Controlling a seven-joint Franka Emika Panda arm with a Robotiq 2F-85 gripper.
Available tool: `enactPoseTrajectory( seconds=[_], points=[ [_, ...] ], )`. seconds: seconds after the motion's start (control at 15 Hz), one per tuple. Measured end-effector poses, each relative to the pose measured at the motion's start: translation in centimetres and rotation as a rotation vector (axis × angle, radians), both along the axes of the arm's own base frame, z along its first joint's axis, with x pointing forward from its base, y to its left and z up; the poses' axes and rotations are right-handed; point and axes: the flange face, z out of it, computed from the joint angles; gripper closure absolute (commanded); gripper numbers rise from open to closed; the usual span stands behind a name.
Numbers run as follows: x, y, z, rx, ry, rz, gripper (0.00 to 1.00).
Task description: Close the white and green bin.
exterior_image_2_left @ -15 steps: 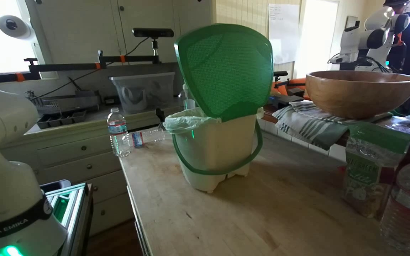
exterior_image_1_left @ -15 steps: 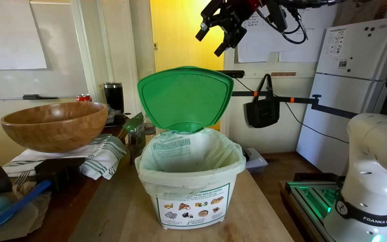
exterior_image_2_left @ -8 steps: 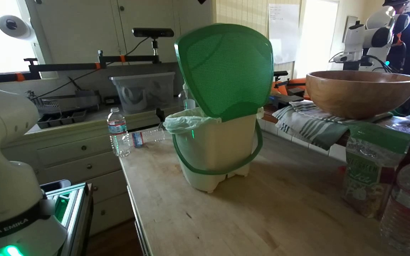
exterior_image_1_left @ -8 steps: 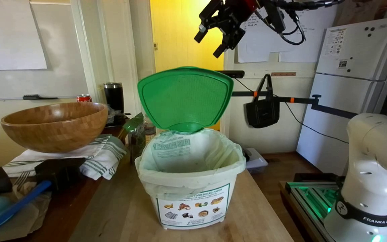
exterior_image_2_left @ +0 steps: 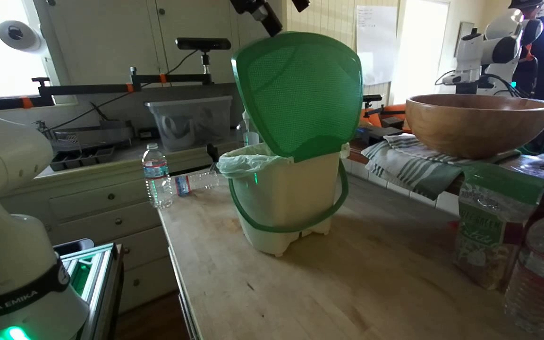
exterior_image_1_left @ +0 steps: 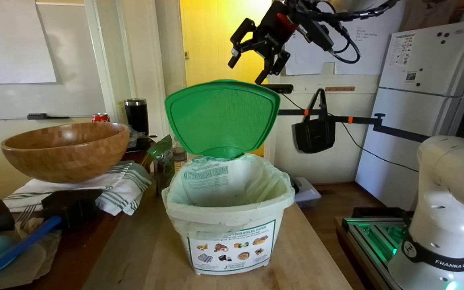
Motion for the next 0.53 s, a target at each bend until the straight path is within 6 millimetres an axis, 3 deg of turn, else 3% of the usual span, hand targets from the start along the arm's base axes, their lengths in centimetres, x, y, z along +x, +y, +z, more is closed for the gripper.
enactPoseTrajectory(
  seconds=[0.53],
  points=[
    [3.3,-0.8,-2.8,0.106,0.088,-0.096,0.00]
  ],
)
